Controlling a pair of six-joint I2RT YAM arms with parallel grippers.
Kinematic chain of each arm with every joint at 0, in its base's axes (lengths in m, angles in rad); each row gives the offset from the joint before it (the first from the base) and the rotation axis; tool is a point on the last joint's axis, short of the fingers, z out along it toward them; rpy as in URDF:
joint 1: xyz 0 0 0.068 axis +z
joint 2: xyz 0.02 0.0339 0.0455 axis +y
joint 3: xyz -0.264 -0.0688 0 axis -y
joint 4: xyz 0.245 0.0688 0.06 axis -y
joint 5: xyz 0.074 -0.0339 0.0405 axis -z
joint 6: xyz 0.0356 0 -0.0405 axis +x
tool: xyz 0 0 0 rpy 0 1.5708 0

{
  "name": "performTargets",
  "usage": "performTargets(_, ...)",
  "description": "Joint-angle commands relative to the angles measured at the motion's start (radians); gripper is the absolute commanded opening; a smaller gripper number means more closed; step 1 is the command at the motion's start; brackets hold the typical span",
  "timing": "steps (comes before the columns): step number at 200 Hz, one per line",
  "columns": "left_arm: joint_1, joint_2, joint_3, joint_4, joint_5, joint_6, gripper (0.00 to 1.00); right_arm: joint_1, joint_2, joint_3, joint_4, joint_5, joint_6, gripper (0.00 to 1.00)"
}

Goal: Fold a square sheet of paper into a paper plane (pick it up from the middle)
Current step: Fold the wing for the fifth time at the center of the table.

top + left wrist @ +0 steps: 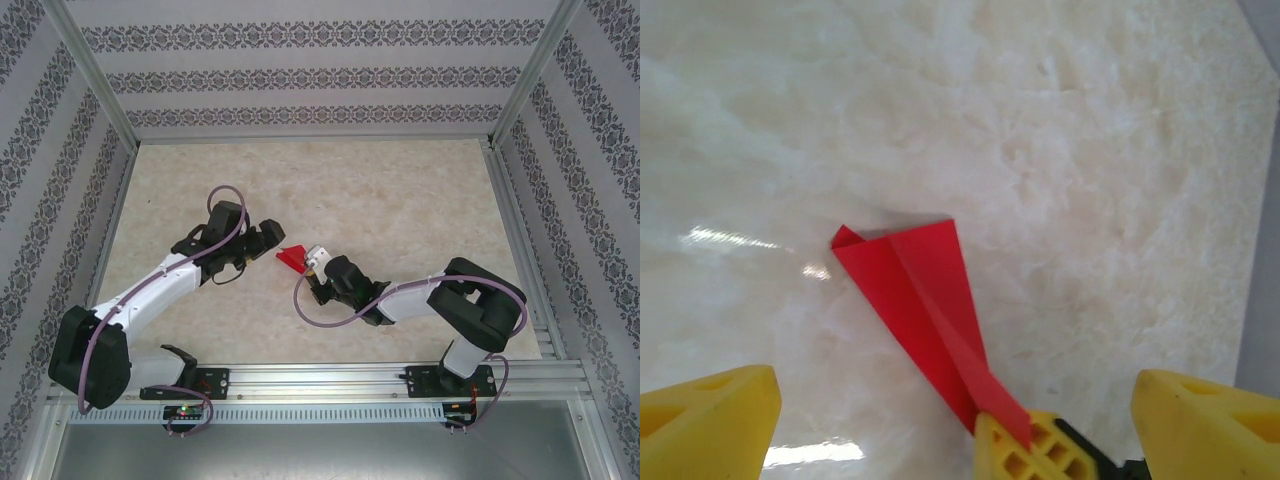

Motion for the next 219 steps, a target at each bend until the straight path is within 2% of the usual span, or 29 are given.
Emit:
performTargets(1,0.004,-0.036,-0.068,0.089,0.021,0.029,0.91,-0.014,0.015,0.033,0.01,-0.101,0.093,0.03)
performTargets(34,0.0,-0.066,-0.149,0.184,0.062,0.024,0.87,-0.026,0.067,0.057,0.004,-0.15,0.172,0.03)
performTargets(76,-0.035,-0.053,-0.235,0.314,0.09,-0.016,0.67,-0.027,0.097,0.058,0.02,-0.174,0.217,0.05)
performTargets(101,-0.043,-0.032,-0.254,0.344,0.094,-0.025,0.61,-0.031,0.103,0.065,0.01,-0.185,0.232,0.07)
performTargets(159,-0.055,-0.001,-0.259,0.375,0.105,-0.013,0.57,-0.068,0.139,0.089,-0.006,-0.271,0.322,0.09)
performTargets(179,-0.057,0.01,-0.265,0.392,0.106,-0.009,0.57,-0.087,0.158,0.139,-0.099,-0.289,0.373,0.08)
performTargets(196,-0.059,0.023,-0.267,0.409,0.111,-0.011,0.57,-0.112,0.195,0.183,-0.155,-0.353,0.421,0.08)
performTargets(219,-0.061,0.038,-0.267,0.422,0.115,-0.01,0.57,-0.141,0.226,0.184,-0.123,-0.419,0.479,0.08)
